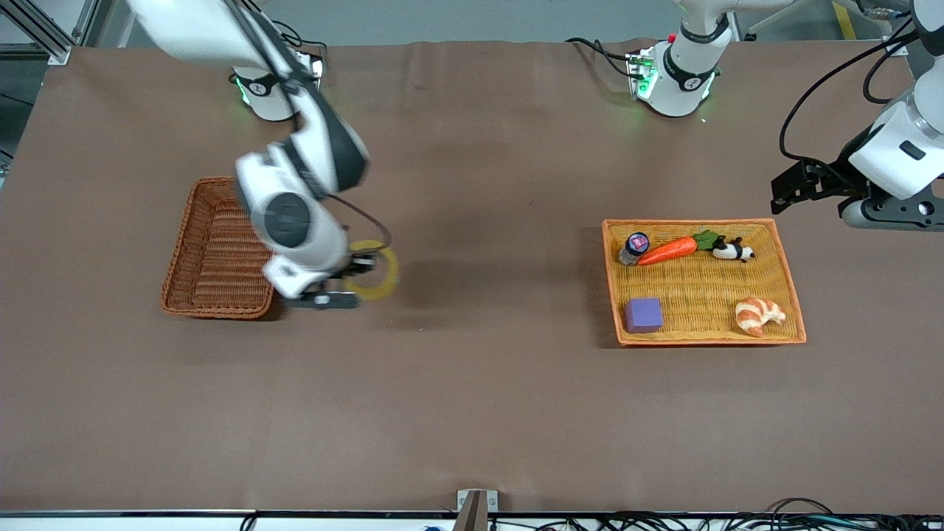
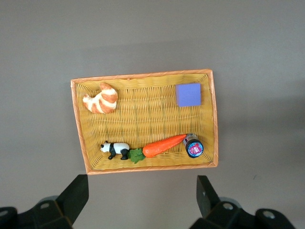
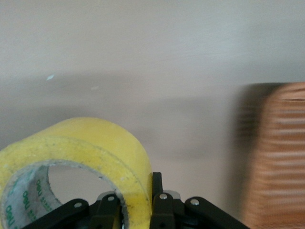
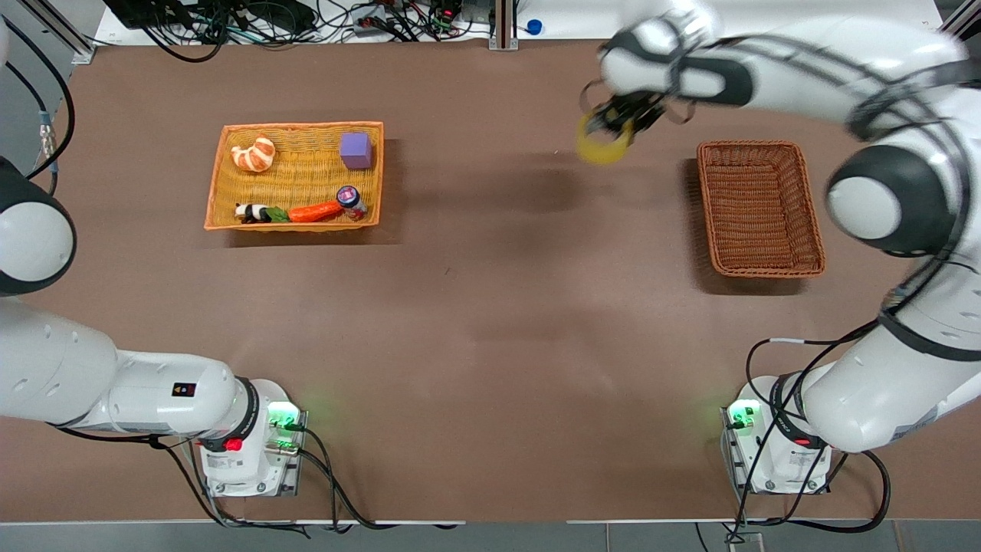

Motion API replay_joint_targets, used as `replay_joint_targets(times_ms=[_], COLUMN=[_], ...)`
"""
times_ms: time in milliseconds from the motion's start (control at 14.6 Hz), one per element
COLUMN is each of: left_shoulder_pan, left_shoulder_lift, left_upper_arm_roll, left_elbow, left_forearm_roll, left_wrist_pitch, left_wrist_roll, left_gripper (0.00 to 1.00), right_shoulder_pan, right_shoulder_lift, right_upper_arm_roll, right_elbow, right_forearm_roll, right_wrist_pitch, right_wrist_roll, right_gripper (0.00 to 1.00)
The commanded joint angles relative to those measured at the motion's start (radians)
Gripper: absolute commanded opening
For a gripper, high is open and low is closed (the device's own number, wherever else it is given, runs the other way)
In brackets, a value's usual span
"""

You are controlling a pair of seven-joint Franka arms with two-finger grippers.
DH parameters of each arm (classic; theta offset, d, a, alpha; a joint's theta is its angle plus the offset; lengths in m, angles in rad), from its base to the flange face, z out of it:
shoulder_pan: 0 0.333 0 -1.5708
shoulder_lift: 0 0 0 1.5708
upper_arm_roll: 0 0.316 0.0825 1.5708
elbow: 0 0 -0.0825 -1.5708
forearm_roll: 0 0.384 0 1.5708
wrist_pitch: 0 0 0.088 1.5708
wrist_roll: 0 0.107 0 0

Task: Move tape to another basket
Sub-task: 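Carry the tape with the right gripper over the wicker basket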

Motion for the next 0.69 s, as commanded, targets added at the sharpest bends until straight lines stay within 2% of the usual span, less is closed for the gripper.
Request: replay_joint_targets(times_ms=[0, 137, 343, 617], left_shoulder_pan=[0.004, 0.004, 0.005, 0.005], left_shoulder_lift=[-0.018, -0.019, -0.022, -0.022], left_upper_arm_roll=[-0.001, -0.001, 0.001, -0.001], left_elbow=[-0.003, -0.006, -0.01, -0.013], left_forearm_roll=[0.003, 0.003, 0.003, 0.003], left_wrist_pitch=[0.006, 0.006, 0.006, 0.006], left_wrist_roll=[0.014, 0.014, 0.014, 0.014], left_gripper=[1.0, 1.0, 1.0, 1.0], right_shoulder_pan=[-0.156, -0.21, -0.215, -0.215], right_shoulder_lift=[-0.12, -0.169, -0.214, -0.28], right_upper_arm_roll=[0.015, -0.018, -0.164, -0.271], right_elbow=[-0.065, -0.132, -0.226, -0.473], right_forearm_roll=[-0.009, -0.009, -0.009, -0.009], right_wrist_pitch=[-0.073, -0.068, -0.019, 0.221], right_wrist_roll=[-0.166, -0.274, -0.481, -0.602], right_gripper=[0.0, 0.0, 0.01, 0.01])
